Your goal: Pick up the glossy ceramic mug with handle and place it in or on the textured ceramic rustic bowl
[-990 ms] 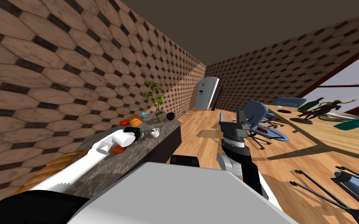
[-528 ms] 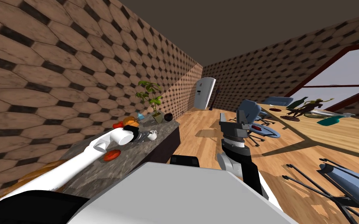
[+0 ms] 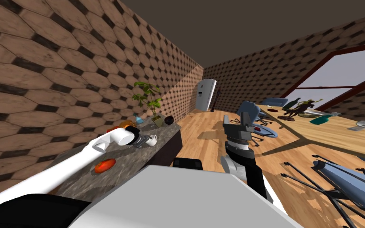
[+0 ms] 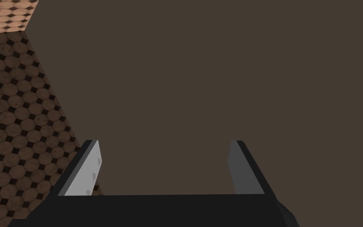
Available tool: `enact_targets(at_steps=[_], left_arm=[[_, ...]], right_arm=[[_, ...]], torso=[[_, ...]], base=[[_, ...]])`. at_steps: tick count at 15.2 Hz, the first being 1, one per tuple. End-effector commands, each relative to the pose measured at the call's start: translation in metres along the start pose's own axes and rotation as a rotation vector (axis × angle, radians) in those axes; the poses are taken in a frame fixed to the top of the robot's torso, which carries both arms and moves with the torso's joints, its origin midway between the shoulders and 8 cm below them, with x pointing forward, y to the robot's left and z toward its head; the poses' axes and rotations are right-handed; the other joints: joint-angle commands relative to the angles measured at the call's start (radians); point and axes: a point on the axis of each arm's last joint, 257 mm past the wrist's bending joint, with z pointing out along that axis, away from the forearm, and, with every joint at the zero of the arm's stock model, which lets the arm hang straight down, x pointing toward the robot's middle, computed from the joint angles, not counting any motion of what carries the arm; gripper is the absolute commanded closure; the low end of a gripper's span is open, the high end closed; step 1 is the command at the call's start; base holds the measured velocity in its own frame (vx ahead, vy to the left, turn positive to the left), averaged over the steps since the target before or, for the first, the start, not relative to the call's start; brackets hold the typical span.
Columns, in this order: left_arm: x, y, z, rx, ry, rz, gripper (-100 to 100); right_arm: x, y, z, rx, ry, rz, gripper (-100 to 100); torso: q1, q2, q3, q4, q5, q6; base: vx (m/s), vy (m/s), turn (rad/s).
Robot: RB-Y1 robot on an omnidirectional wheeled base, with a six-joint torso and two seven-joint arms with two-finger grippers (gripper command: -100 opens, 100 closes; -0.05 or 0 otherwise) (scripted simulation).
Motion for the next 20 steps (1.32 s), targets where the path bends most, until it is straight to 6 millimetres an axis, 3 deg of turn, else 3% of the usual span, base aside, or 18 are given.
enact_targets(at_steps=[1,3,6,7,8,12,14,15,20], left_arm=[[0.001,0.010,-0.003,-0.042,0.018,0.011,-100],[0.001,0.009,-0.003,-0.034,0.014,0.009,-100],[0.002,0.020,0.018,-0.041,0.014,-0.013,-100],[0.001,0.016,0.013,-0.042,0.016,-0.007,-100],[0.001,0.016,0.015,-0.041,0.015,-0.008,100],[0.002,0.016,0.015,-0.043,0.018,-0.007,100],[0.001,0.011,-0.001,-0.039,0.016,0.008,100],[0.001,0.013,0.006,-0.038,0.016,0.003,100],[-0.019,0.019,-0.012,-0.066,0.020,-0.001,100]], right_arm=[[0.000,0.000,0.000,0.000,0.000,0.000,0],[0.000,0.000,0.000,0.000,0.000,0.000,0],[0.000,0.000,0.000,0.000,0.000,0.000,0],[0.000,0.000,0.000,0.000,0.000,0.000,0],[0.000,0.000,0.000,0.000,0.000,0.000,0],[0.000,0.000,0.000,0.000,0.000,0.000,0],[0.000,0.000,0.000,0.000,0.000,0.000,0],[0.000,0.000,0.000,0.000,0.000,0.000,0],[0.000,0.000,0.000,0.000,0.000,0.000,0]], torso=[[0.000,0.000,0.000,0.000,0.000,0.000],[0.000,0.000,0.000,0.000,0.000,0.000],[0.001,0.002,0.001,0.000,0.001,0.000],[0.002,0.003,0.002,0.001,0.001,0.000],[0.002,0.003,0.002,0.001,0.001,0.000],[0.001,0.002,0.002,0.001,0.001,0.000],[0.001,0.002,0.002,0.001,0.000,-0.001],[0.000,0.002,0.002,0.001,0.000,-0.002],[-0.014,-0.010,-0.005,-0.001,-0.003,0.002]], base=[[0.038,-0.009,-0.080],[0.027,-0.007,-0.038],[-0.008,0.010,-0.113],[-0.009,0.012,-0.035],[0.000,0.000,0.000],[-0.001,0.001,0.003],[0.007,-0.011,0.115],[0.008,-0.010,0.060],[0.142,-0.169,-0.119]])
